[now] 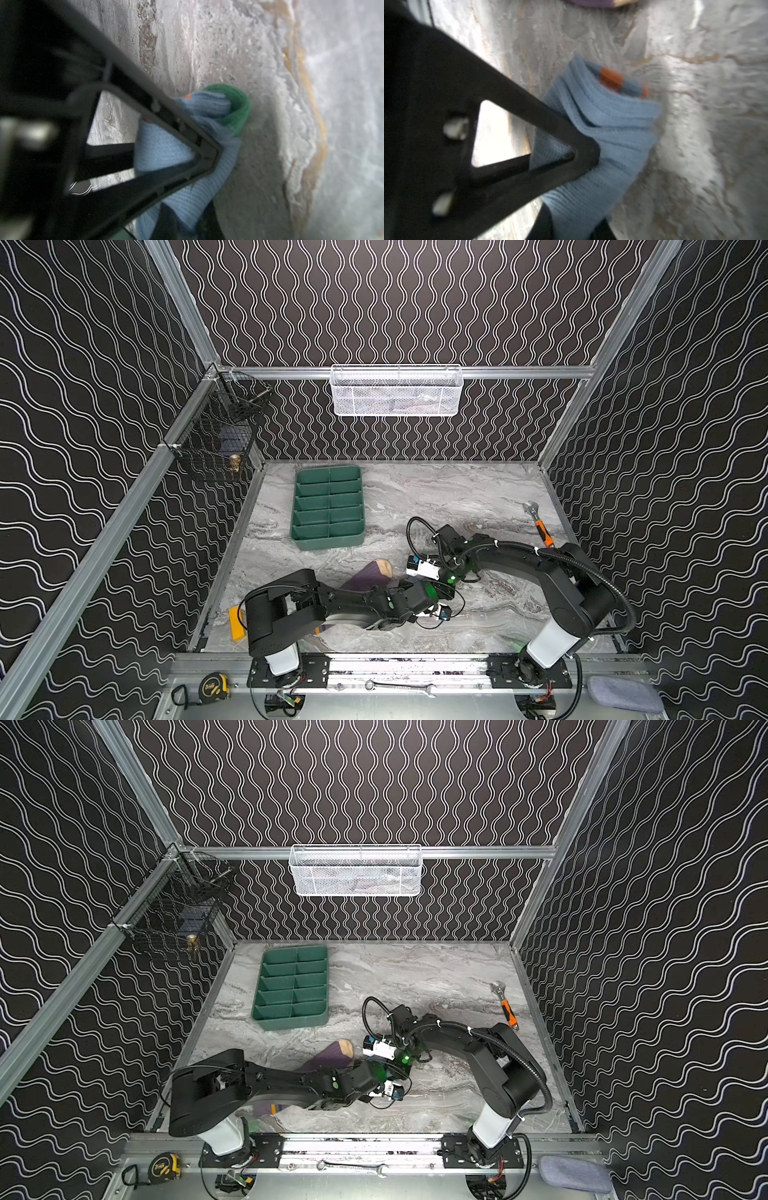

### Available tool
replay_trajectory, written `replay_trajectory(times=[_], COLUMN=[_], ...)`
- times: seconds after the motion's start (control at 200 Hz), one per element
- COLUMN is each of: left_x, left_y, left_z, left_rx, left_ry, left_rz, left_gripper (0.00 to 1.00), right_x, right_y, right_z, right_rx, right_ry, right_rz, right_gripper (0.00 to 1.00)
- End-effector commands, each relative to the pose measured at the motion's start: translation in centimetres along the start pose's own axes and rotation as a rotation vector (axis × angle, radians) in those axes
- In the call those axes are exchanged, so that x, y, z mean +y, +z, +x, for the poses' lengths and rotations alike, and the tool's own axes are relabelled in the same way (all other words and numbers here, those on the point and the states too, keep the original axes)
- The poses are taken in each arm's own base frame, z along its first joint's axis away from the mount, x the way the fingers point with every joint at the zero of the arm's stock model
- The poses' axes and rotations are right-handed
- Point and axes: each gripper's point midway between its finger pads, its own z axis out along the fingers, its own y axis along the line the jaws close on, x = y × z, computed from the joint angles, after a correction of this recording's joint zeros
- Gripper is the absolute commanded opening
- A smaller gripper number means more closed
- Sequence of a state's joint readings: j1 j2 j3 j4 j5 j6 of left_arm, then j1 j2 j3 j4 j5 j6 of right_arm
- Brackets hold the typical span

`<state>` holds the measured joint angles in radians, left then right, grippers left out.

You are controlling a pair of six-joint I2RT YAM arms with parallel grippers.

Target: Roll the socks

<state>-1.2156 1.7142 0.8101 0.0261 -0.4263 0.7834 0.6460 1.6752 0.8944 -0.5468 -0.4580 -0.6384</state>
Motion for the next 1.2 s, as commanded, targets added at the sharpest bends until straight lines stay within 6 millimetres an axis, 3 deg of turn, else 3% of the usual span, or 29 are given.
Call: replay_trajectory(times=[0.0, 0.07, 0.15, 0.2, 0.315, 0.4, 0.48, 0.576, 0.691, 0.796, 1.006, 1.196], left_x=[-5.1, -6.6, -7.8, -8.7, -9.4, -9.8, -10.2, -10.1, -10.0, -9.5, -8.6, -8.6], left_y=[-0.2, -0.4, -0.4, -0.5, -0.5, -0.8, -1.1, -0.6, 0.5, 1.5, 2.7, 3.2], left_z=[0.9, 1.3, 1.7, 2.0, 2.7, 2.8, 3.0, 3.4, 4.4, 5.1, 5.9, 6.0], left_rx=[0.021, 0.055, 0.102, 0.117, 0.189, 0.225, 0.255, 0.282, 0.33, 0.356, 0.384, 0.382], left_ry=[-0.045, -0.092, -0.17, -0.208, -0.292, -0.35, -0.405, -0.48, -0.544, -0.564, -0.563, -0.562], left_rz=[0.288, 0.414, 0.531, 0.607, 0.721, 0.827, 0.915, 0.981, 1.025, 1.027, 0.993, 0.989], left_gripper=[0.0, 0.0, 0.0, 0.0, 0.0, 0.0, 0.0, 0.0, 0.0, 0.0, 0.0, 0.0], right_x=[-2.0, -3.3, -5.4, -6.7, -9.0, -8.7, -6.7, -3.0, 0.9, 3.1, 3.6, 1.8], right_y=[-0.9, -3.0, -7.0, -10.4, -20.3, -26.9, -29.7, -28.4, -23.6, -19.6, -13.1, -9.1], right_z=[1.0, 0.3, -0.9, -1.8, -2.7, -1.7, -1.2, -1.6, 0.0, 2.2, 4.7, 1.8], right_rx=[0.044, -0.014, -0.12, -0.217, -0.45, -0.565, -0.619, -0.636, -0.535, -0.42, -0.159, -0.086], right_ry=[-0.036, -0.053, -0.052, -0.033, 0.088, 0.188, 0.174, 0.005, -0.163, -0.277, -0.447, -0.563], right_rz=[0.16, 0.304, 0.516, 0.664, 1.033, 1.255, 1.307, 1.165, 0.96, 0.841, 0.731, 0.729], right_gripper=[0.37, 0.52, 0.66, 0.71, 0.74, 0.74, 0.72, 0.68, 0.66, 0.65, 0.66, 0.69])
